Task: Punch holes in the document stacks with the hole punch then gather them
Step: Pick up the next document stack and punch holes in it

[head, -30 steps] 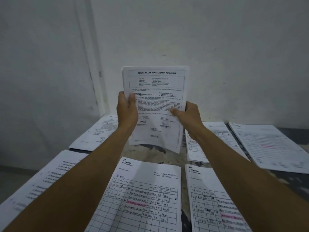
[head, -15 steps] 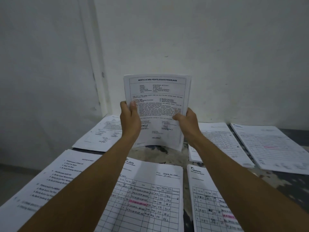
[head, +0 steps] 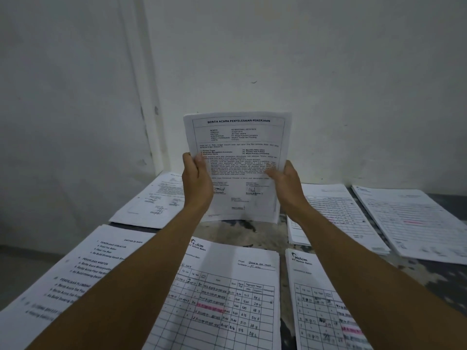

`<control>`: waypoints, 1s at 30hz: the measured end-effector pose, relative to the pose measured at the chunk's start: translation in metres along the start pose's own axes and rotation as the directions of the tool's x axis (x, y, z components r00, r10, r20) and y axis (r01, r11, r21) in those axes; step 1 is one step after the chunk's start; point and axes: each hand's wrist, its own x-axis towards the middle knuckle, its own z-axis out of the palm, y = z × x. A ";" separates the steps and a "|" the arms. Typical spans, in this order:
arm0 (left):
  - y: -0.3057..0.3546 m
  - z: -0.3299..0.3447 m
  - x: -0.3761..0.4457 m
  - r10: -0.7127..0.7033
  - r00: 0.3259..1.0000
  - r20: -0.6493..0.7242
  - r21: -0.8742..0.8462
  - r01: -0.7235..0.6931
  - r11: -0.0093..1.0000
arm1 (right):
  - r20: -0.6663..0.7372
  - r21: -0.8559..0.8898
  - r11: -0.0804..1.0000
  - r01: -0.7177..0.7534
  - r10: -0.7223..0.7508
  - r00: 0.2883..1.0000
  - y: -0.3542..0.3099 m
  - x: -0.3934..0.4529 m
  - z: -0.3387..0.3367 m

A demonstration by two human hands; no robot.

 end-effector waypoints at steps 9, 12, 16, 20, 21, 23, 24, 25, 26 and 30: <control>0.036 -0.008 0.015 0.174 0.985 0.001 0.130 -0.173 0.976 | 0.017 -0.029 0.998 0.061 -0.061 0.998 -0.037 0.002 -0.019; 0.046 -0.012 0.012 0.221 0.975 0.026 0.120 -0.222 0.968 | 0.029 0.006 0.999 0.046 -0.046 0.999 -0.050 -0.001 -0.030; 0.057 -0.010 0.003 0.194 0.980 0.031 0.033 -0.195 0.980 | 0.043 0.028 0.999 0.022 -0.023 0.999 -0.066 -0.008 -0.046; 0.068 -0.005 -0.007 0.061 0.996 0.064 -0.103 -0.054 0.993 | 0.044 0.024 1.000 -0.001 0.000 0.999 -0.075 -0.018 -0.065; 0.072 -0.003 -0.011 0.045 0.996 0.081 -0.118 -0.035 0.992 | 0.040 0.016 1.000 0.001 -0.002 0.999 -0.077 -0.021 -0.070; 0.081 0.002 -0.021 0.047 0.991 0.121 -0.124 -0.032 0.992 | 0.030 0.002 1.000 0.001 -0.001 1.000 -0.080 -0.028 -0.081; 0.085 0.004 -0.027 0.060 0.988 0.143 -0.119 -0.043 0.992 | 0.024 -0.001 1.000 -0.002 0.002 1.000 -0.081 -0.031 -0.088; 0.088 0.007 -0.032 0.072 0.984 0.165 -0.112 -0.054 0.992 | 0.016 -0.004 1.000 -0.006 0.006 1.000 -0.082 -0.035 -0.094; 0.092 0.010 -0.037 0.083 0.979 0.184 -0.101 -0.065 0.993 | 0.009 -0.006 1.000 -0.013 0.013 1.000 -0.083 -0.038 -0.101; 0.102 0.027 -0.055 0.123 0.968 0.218 -0.088 -0.106 0.990 | -0.024 -0.009 0.999 -0.043 0.043 0.999 -0.088 -0.053 -0.133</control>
